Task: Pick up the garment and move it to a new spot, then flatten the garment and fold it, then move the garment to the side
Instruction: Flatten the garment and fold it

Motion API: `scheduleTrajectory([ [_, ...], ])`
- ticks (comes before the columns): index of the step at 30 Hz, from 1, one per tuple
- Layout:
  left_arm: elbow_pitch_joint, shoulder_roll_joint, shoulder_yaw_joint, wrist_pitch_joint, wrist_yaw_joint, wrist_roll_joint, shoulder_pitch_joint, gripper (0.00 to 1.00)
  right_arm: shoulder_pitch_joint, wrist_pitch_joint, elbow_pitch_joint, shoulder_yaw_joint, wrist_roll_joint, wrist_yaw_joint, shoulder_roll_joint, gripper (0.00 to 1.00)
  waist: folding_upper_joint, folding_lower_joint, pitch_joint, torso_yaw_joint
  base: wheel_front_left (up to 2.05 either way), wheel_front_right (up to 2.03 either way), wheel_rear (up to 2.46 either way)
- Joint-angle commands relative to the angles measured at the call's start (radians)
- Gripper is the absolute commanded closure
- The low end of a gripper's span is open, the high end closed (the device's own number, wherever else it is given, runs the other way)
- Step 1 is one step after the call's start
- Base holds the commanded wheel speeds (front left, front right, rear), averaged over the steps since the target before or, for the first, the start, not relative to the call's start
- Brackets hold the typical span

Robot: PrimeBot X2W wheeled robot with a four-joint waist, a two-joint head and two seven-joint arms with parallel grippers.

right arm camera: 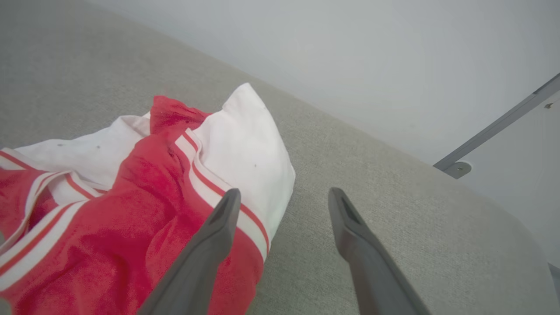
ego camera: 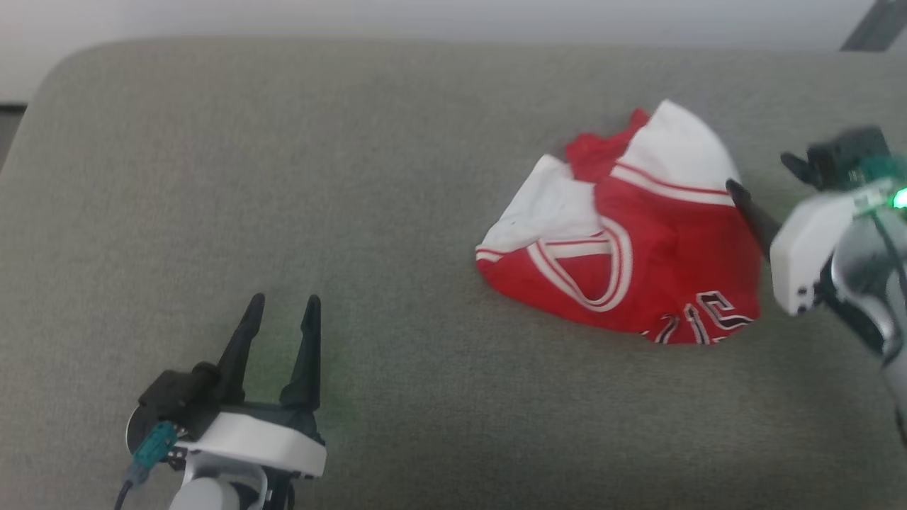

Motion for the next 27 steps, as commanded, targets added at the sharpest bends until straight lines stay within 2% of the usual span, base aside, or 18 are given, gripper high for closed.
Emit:
scheduleTrajectory([
  [1,0.013,-0.004,-0.008,-0.005,-0.002,-0.008,-0.028,0.0,-0.067,0.071,0.005,0.057,0.054,0.0,-0.037,0.0,-0.0001,0.0,0.06,0.037,0.0,0.0,0.0],
  [4,0.023,-0.013,-0.023,-0.005,-0.002,-0.016,-0.06,0.0,-0.146,0.177,0.018,0.153,0.137,0.0,-0.084,0.0,-0.0001,0.0,0.093,0.051,0.0,0.0,0.0],
  [9,0.034,-0.022,-0.037,-0.005,-0.002,-0.027,-0.095,0.0,-0.229,0.309,0.038,0.248,0.248,0.0,-0.145,0.0,-0.0001,0.0,0.129,0.069,0.0,0.0,0.0],
  [14,0.041,-0.025,-0.036,-0.005,-0.002,-0.031,-0.109,0.0,-0.262,0.334,0.036,0.286,0.303,0.0,-0.168,0.0,-0.0001,0.0,0.141,0.072,0.0,0.0,0.0],
  [15,0.042,-0.025,-0.035,-0.005,-0.002,-0.032,-0.111,0.0,-0.266,0.331,0.038,0.291,0.308,0.0,-0.173,0.53,-0.0001,0.0,0.143,0.071,0.0,0.0,0.0],
  [16,0.043,-0.026,-0.032,-0.005,-0.002,-0.032,-0.114,0.0,-0.267,0.333,0.041,0.297,0.32,0.0,-0.175,0.91,-0.0001,0.0,0.144,0.069,0.0,0.0,0.0],
  [17,0.044,-0.027,-0.029,-0.005,-0.002,-0.033,-0.114,0.0,-0.268,0.329,0.04,0.303,0.327,0.0,-0.176,1.0,-0.0001,0.0,0.144,0.066,0.0,0.0,0.0],
  [23,0.042,-0.027,-0.012,-0.005,-0.002,-0.037,-0.115,0.0,-0.252,0.272,0.067,0.27,0.343,0.0,-0.189,1.0,-0.0001,0.0,0.139,0.034,0.0,0.0,0.0],
  [27,0.025,-0.015,-0.004,-0.005,-0.002,-0.041,-0.121,0.0,-0.185,0.242,0.077,0.174,0.345,0.0,-0.235,1.0,-0.0001,0.0,0.145,0.0,0.0,0.0,0.0],
])
